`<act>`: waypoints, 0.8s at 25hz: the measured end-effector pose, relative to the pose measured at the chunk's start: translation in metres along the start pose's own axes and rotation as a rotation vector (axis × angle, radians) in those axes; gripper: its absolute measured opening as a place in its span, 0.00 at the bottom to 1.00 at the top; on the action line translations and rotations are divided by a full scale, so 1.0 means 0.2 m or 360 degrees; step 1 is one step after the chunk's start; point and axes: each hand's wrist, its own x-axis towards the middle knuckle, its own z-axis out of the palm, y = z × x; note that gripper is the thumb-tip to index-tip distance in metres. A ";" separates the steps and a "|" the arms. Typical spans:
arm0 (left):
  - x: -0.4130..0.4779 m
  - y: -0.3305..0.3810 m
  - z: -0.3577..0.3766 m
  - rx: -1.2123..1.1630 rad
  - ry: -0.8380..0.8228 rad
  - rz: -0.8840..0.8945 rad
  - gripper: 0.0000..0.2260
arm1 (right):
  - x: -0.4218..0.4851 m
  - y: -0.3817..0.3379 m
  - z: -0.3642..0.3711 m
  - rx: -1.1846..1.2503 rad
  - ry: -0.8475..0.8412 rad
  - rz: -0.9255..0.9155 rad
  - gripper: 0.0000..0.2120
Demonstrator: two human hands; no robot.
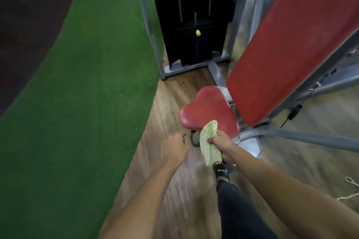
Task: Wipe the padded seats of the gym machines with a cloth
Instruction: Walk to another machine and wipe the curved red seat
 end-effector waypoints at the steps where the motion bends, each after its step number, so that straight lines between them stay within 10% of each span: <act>1: 0.11 0.04 0.07 0.0011 -0.0047 -0.0025 0.13 | 0.10 0.00 -0.07 -0.0126 0.0030 0.0031 0.16; 7: 0.78 0.11 0.59 -0.0002 -0.0179 0.0006 0.16 | 0.72 0.19 -0.29 -0.0573 0.0298 0.0030 0.19; 14: 1.44 -0.07 1.03 0.0450 0.0157 0.0280 0.23 | 1.23 0.49 -0.35 -0.1588 0.0451 -0.0667 0.41; 20: 1.57 -0.17 1.17 0.0692 0.0232 0.0249 0.26 | 1.26 0.70 -0.40 -0.1901 0.0336 -0.0932 0.33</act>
